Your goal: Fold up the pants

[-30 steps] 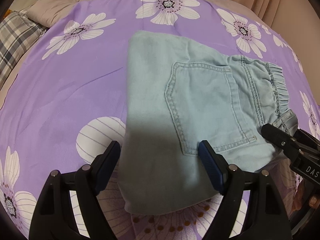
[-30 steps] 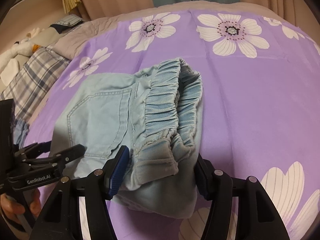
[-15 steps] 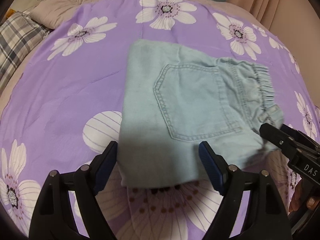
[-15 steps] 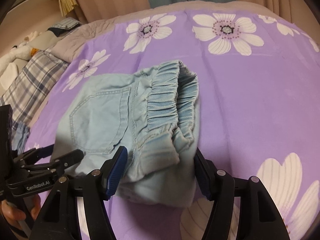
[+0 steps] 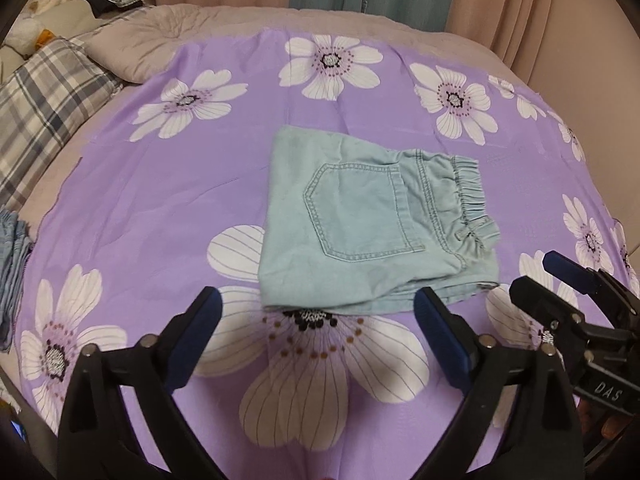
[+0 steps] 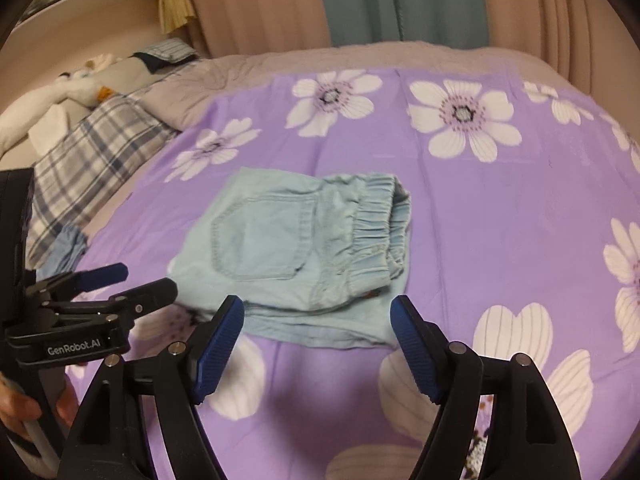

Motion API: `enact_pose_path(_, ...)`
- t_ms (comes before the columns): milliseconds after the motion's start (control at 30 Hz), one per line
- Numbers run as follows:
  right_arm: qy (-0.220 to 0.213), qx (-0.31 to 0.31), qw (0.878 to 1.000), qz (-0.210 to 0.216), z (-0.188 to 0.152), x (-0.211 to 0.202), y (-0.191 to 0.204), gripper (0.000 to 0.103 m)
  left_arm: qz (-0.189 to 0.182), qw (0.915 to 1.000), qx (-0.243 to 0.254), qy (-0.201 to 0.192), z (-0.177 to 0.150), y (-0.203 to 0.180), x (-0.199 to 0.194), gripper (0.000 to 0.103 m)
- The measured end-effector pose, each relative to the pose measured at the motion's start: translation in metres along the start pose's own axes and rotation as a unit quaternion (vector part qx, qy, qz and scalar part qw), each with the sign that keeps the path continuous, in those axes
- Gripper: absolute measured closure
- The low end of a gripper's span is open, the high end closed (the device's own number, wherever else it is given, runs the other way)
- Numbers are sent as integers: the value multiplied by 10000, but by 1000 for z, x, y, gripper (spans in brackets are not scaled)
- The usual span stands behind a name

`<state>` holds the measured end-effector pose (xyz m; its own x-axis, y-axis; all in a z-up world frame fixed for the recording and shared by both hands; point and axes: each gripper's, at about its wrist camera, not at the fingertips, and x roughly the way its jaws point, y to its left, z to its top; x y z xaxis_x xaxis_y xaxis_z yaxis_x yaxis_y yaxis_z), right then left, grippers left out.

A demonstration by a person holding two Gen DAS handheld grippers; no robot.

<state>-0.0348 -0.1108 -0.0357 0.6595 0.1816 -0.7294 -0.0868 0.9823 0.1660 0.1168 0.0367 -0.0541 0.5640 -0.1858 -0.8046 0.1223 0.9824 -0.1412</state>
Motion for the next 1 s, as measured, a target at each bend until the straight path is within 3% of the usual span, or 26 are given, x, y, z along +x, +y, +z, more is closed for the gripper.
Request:
enact_pose_path(67,-31,-65,10000,8,0,-5,3,26,30,10000,-35,-44,-2,1,-11,3)
enact_pose_path(133,-50,-122,9999,34,-1,-11,8,15,64,9999,-52,-63,-3,1,-18,1)
enact_pose_path(333,-133,-281,9995,32,-7,-27,21,1,270,9995,-61,-144,-11,-2,-44,0)
enact_pose_path(1000,-365,-443,9983,-81,-17,-72,50,1,491,9978,49,-444,-32,-14,-97,1)
